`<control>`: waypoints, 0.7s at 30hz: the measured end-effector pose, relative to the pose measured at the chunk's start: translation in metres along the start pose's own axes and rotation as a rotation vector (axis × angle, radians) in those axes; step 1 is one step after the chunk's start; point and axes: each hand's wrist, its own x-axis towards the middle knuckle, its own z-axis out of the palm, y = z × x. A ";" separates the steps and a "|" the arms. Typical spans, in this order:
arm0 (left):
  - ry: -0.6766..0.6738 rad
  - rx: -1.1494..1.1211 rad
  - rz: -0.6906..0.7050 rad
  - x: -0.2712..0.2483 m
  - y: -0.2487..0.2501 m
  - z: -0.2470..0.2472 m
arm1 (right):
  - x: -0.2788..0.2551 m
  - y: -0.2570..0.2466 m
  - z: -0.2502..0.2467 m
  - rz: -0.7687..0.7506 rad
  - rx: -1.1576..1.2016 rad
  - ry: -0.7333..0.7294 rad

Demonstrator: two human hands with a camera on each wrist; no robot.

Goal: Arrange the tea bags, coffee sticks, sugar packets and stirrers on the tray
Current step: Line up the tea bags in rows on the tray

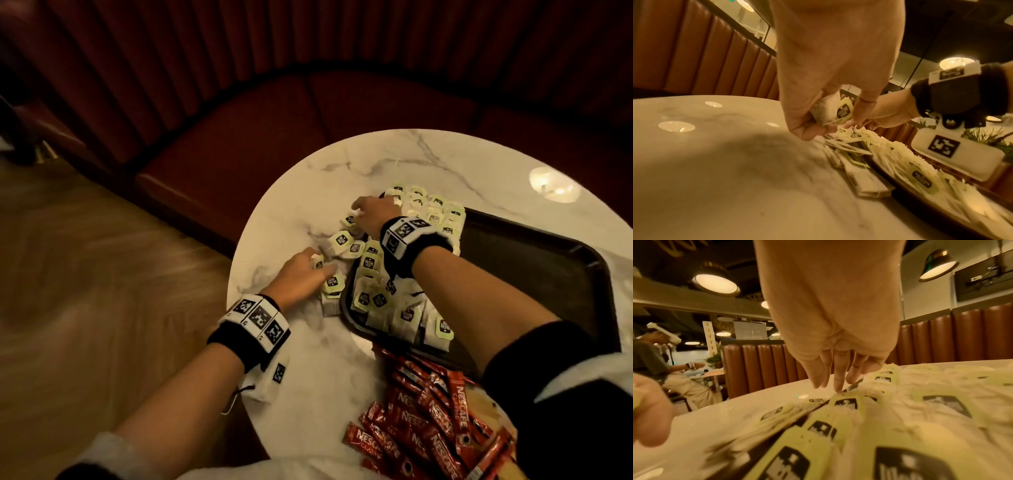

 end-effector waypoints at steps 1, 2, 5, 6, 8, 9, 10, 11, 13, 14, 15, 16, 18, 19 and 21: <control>0.007 0.029 0.009 0.003 0.001 0.001 | 0.003 -0.002 0.001 -0.008 -0.044 -0.007; 0.008 0.040 0.010 0.006 -0.001 0.002 | 0.007 -0.003 0.002 -0.018 -0.078 -0.012; -0.050 0.220 0.010 0.012 -0.005 0.004 | 0.015 -0.007 0.004 -0.016 -0.153 -0.027; -0.078 0.288 0.003 0.013 -0.005 0.004 | 0.017 -0.008 0.004 0.000 -0.161 -0.045; -0.110 0.363 -0.004 0.014 -0.006 0.004 | 0.020 -0.008 0.004 0.023 -0.177 -0.078; -0.127 0.405 -0.007 0.015 -0.005 0.004 | 0.020 -0.007 0.003 0.024 -0.193 -0.083; -0.143 0.455 -0.017 0.017 -0.005 0.004 | 0.020 -0.005 0.003 0.017 -0.207 -0.081; -0.156 0.503 -0.027 0.017 -0.004 0.004 | 0.020 -0.004 0.002 0.010 -0.220 -0.083; -0.160 0.556 -0.045 0.016 -0.003 0.004 | 0.020 -0.003 0.002 0.007 -0.221 -0.104; -0.149 0.573 -0.041 0.016 -0.003 0.004 | 0.019 -0.003 0.002 0.007 -0.216 -0.113; -0.139 0.586 -0.038 0.015 -0.003 0.003 | 0.018 -0.004 0.002 0.007 -0.210 -0.118; -0.131 0.590 -0.036 0.014 -0.004 0.003 | 0.017 -0.005 0.001 0.006 -0.198 -0.116; -0.126 0.575 -0.058 0.013 -0.006 0.000 | 0.014 -0.006 -0.002 0.013 -0.148 -0.104; -0.127 0.554 -0.080 0.013 -0.008 -0.002 | 0.011 -0.005 -0.005 0.025 -0.099 -0.083; -0.126 0.498 -0.116 0.011 -0.011 -0.006 | 0.007 -0.003 -0.012 0.049 0.048 -0.001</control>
